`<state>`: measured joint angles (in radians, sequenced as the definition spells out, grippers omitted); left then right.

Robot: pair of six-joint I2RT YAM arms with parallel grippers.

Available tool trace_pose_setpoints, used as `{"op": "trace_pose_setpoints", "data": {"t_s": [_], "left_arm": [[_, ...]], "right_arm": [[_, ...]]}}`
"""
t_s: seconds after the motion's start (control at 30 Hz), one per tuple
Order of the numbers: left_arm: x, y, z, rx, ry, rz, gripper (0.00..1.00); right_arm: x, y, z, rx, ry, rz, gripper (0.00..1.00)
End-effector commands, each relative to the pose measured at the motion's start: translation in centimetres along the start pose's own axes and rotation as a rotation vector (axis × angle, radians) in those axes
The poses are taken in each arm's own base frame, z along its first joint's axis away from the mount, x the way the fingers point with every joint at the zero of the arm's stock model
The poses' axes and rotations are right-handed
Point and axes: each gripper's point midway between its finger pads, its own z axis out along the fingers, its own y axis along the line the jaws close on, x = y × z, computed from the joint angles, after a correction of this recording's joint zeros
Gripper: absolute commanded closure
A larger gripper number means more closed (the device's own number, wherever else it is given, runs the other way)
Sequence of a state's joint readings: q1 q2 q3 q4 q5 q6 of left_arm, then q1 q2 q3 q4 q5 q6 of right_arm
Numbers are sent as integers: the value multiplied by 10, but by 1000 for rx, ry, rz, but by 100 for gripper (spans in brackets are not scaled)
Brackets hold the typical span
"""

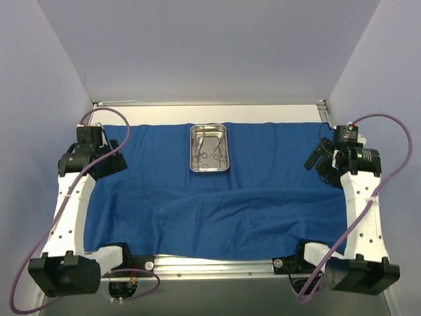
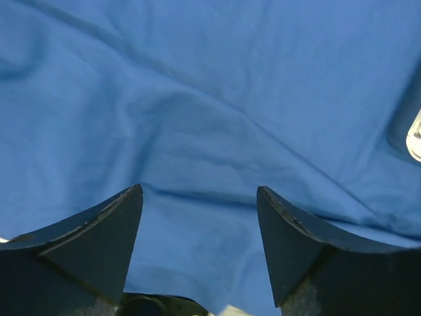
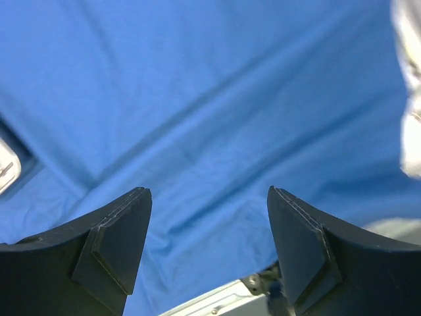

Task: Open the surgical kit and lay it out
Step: Open the surgical kit at the center of the board, then smooth out the surgical kit at the center of the board.

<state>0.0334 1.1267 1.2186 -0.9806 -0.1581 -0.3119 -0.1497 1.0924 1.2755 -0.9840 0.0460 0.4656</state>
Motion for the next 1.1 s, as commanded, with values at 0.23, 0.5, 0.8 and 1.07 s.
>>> {"op": "trace_pose_setpoints", "data": {"t_s": [0.23, 0.5, 0.8, 1.07], "left_arm": [[-49, -83, 46, 259, 112, -127, 17], [-53, -76, 145, 33, 322, 12, 6], [7, -70, 197, -164, 558, 167, 9], [21, -69, 238, -210, 635, 235, 10]], "right_arm": [[-40, 114, 64, -181, 53, -32, 28], [-64, 131, 138, -3, 159, -218, 2], [14, 151, 190, 3, 378, -420, 0], [65, 147, 247, 40, 472, -452, 0]]}}
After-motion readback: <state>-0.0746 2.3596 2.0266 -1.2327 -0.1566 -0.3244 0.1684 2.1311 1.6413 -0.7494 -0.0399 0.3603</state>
